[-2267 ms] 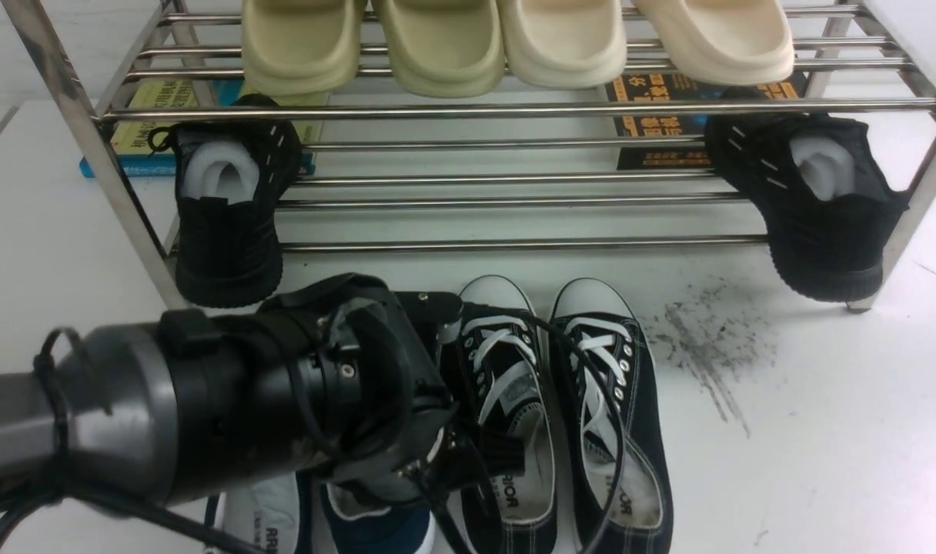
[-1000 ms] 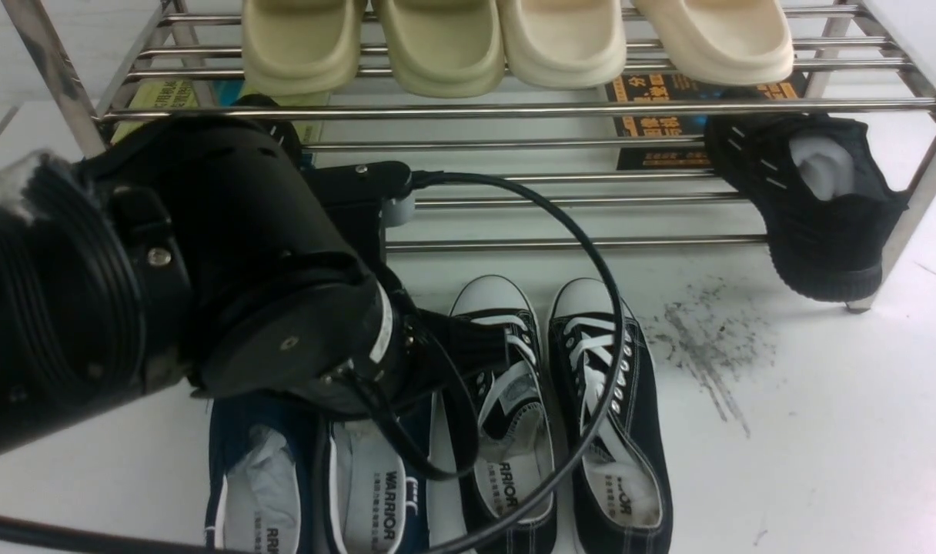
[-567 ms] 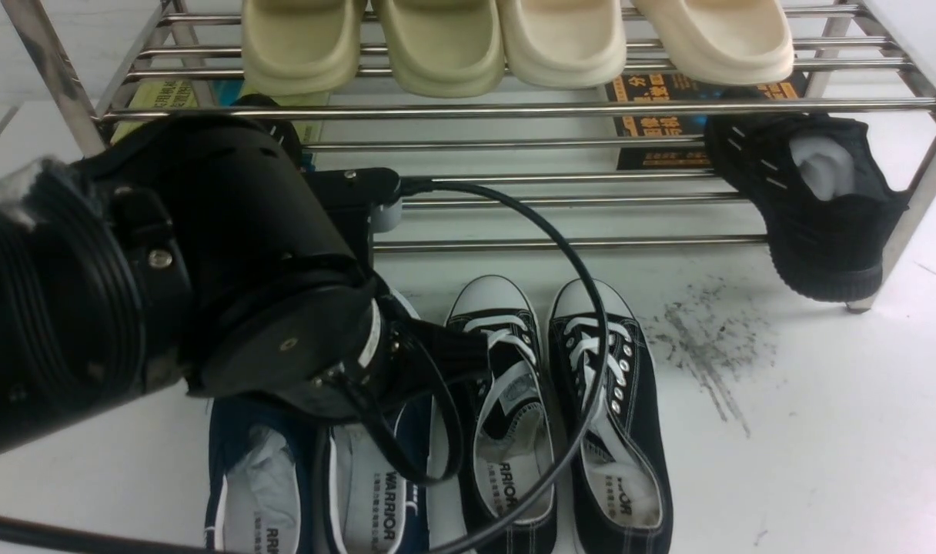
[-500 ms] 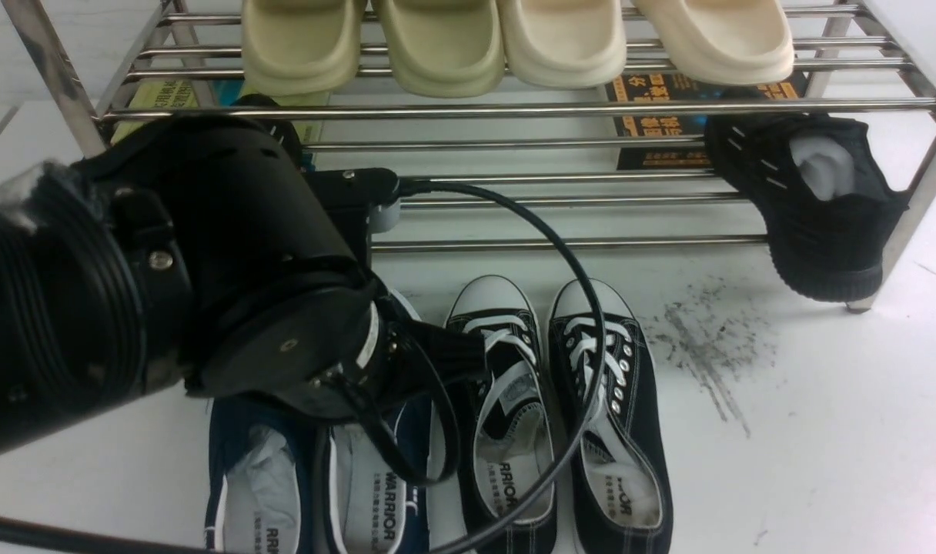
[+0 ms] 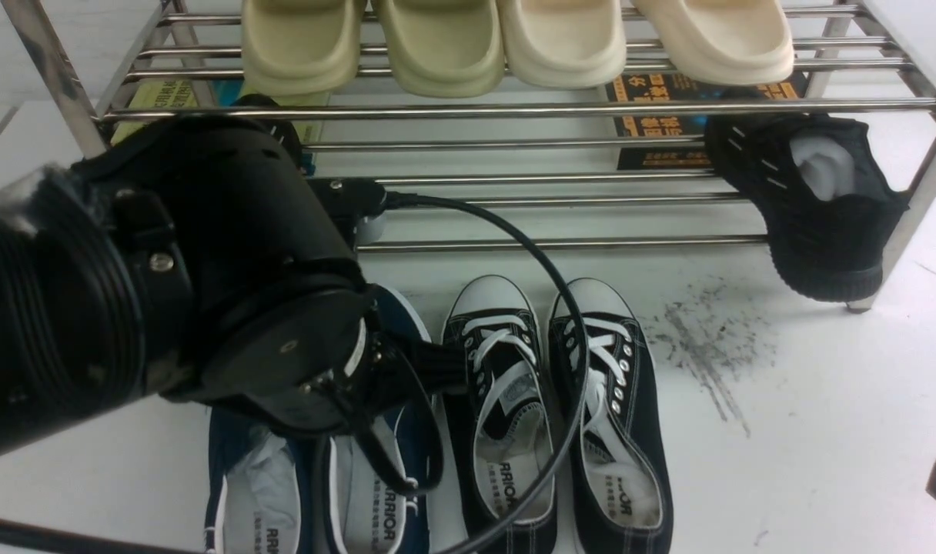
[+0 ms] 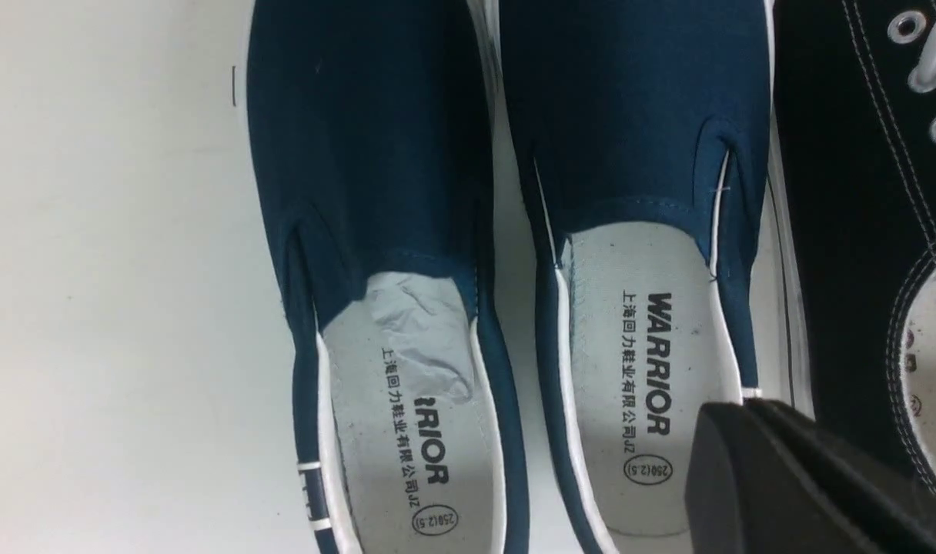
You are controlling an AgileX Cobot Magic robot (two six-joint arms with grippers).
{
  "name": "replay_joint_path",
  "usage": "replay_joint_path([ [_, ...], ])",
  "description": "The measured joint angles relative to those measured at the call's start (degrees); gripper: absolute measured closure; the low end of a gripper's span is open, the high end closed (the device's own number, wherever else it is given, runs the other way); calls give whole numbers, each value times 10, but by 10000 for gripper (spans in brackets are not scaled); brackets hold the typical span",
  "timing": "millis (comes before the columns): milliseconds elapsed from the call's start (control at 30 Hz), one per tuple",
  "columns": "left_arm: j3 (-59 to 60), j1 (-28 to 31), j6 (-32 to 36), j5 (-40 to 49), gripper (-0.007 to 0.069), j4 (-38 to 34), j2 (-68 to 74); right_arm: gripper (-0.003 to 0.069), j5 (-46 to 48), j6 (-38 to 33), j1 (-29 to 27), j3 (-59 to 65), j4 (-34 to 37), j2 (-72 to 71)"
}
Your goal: Take the shoes off the shelf with your hand on the white table.
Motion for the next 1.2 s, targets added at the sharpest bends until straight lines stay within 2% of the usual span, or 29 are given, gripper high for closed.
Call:
replay_joint_path([
  [67, 0, 0, 9, 1, 608, 3, 0, 596, 1, 0, -60, 42, 19, -26],
  [100, 0, 0, 11, 1, 608, 3, 0, 596, 1, 0, -66, 46, 24, -31],
  [133, -1, 0, 24, 1, 608, 3, 0, 593, 1, 0, -118, 78, 37, -50],
  [200, -5, 0, 35, 5, 608, 3, 0, 591, 1, 0, -151, 94, 44, -63],
  [233, -19, 0, 53, 17, 608, 3, 0, 588, 3, 0, -192, 116, 55, -81],
  [267, -21, 0, 58, 21, 608, 3, 0, 588, 4, 0, -201, 118, 56, -82],
  [300, -37, 0, 74, 35, 608, 3, 0, 587, 12, 0, -237, 125, 65, -96],
  [333, -46, 0, 80, 40, 608, 3, 0, 587, 13, 0, -237, 125, 67, -98],
  [433, -108, 0, 128, 81, 606, 7, 0, 587, 29, 0, -307, 125, 91, -127],
  [600, -186, 0, 166, 92, 607, 23, -1, 587, 29, 0, -365, 125, 107, -132],
  [800, -239, 0, 190, 92, 607, 33, -4, 579, 29, 0, -365, 125, 109, -132],
  [1200, -241, 0, 209, 92, 607, 21, -47, 568, 29, 0, -347, 125, 108, -132],
])
